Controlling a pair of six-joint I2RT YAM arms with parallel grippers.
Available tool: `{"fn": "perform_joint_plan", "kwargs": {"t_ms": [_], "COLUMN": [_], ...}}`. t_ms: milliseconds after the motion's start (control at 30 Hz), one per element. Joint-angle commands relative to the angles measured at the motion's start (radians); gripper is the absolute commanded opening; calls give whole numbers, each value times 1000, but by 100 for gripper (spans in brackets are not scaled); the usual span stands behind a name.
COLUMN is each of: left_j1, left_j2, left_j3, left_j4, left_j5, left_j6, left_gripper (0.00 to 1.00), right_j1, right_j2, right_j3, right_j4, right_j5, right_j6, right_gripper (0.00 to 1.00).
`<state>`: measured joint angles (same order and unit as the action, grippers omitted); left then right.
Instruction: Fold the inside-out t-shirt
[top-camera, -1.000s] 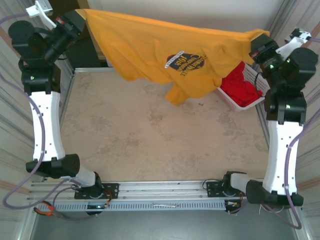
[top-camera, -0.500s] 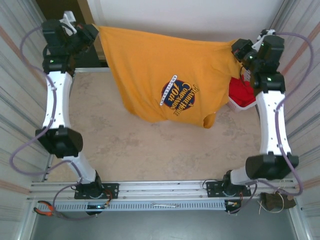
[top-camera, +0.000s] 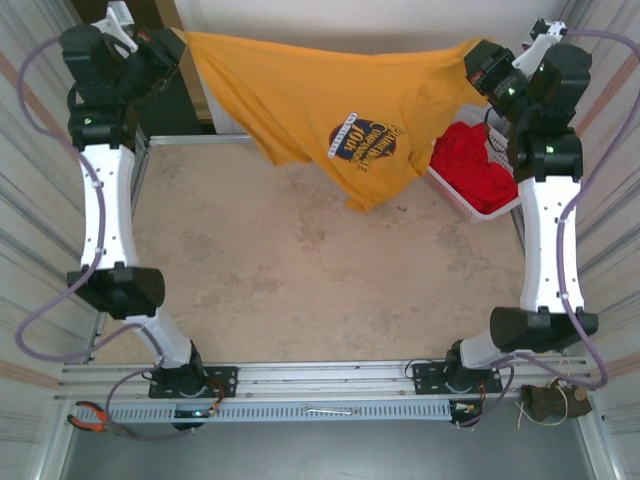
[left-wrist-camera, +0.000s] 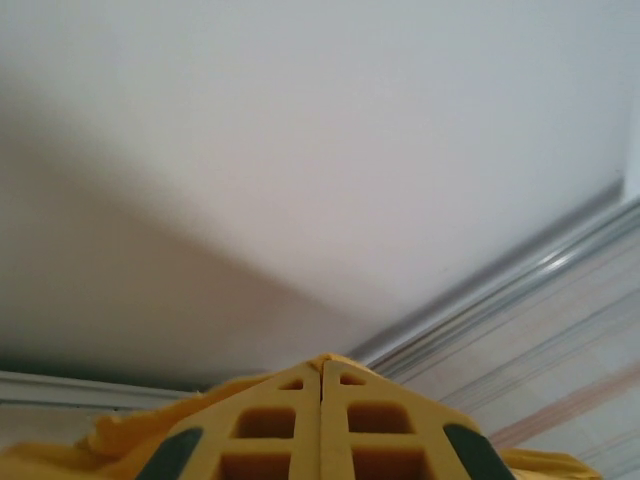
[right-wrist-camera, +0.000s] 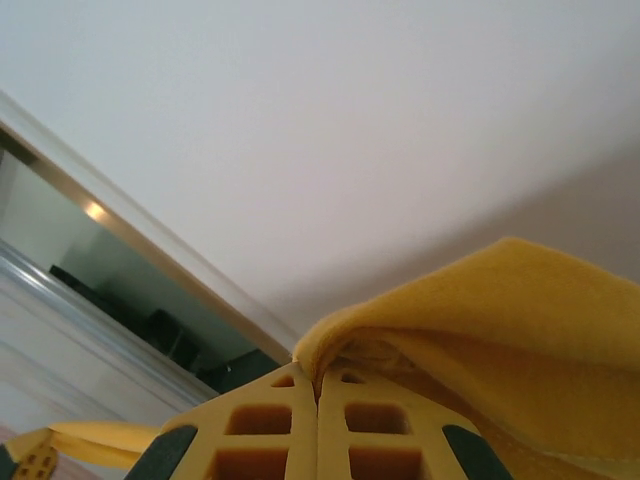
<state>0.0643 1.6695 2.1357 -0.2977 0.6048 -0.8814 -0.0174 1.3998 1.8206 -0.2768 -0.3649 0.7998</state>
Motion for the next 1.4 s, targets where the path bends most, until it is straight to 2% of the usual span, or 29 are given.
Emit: {"fn": "perform_joint_plan", "kwargs": {"t_ms": [0, 133, 233, 300, 433, 633, 800, 867, 1033, 1100, 1133, 1167, 1233, 1267, 1367], "left_j1": [-89, -281, -415, -455, -419, -328, -329, -353, -519, -584, -609, -616, -599, -575, -448], "left_j2": [-178, -416, -577, -654, -772, -837, -835, -865, -972, -1006, -1021, -1029, -1021, -998, -851], "left_j3": [-205, -645, -1009, -1244, -1524, -1512, -1480, -1498, -1597, -1614, -1611, -1600, -1567, -1545, -1467], "left_j4": [28, -2, -1, 23, 41, -64, -113, -122, -107, -131, -162, -190, -234, -226, -146], "left_j5": [13, -80, -211, -272, -343, -366, -320, -315, -344, -381, -424, -466, -540, -546, -451], "left_j6": [106, 248, 245, 186, 88, 141, 161, 146, 63, 48, 49, 61, 95, 121, 190], "left_gripper": [0, 0, 0, 0, 0, 0, 0, 0, 0, 18, 31, 42, 58, 62, 64], "right_j1": [23, 142, 247, 302, 347, 340, 342, 341, 335, 334, 333, 333, 333, 335, 337], "right_j2": [-137, -372, -510, -569, -661, -738, -732, -736, -740, -742, -745, -746, -746, -747, -756], "right_j3": [-264, -677, -997, -1166, -1356, -1313, -1269, -1241, -1156, -1140, -1141, -1147, -1171, -1186, -1232], "right_j4": [65, 50, 7, 7, -45, -182, -238, -282, -427, -465, -472, -472, -460, -454, -443], "right_j5": [13, 116, 220, 275, 349, 414, 436, 473, 608, 623, 617, 606, 582, 568, 551], "right_j6": [-17, -58, -39, 19, 72, 23, 3, -6, -28, -30, -30, -26, -20, -13, 4], "right_gripper": [0, 0, 0, 0, 0, 0, 0, 0, 0, 0, 0, 0, 0, 0, 0]}}
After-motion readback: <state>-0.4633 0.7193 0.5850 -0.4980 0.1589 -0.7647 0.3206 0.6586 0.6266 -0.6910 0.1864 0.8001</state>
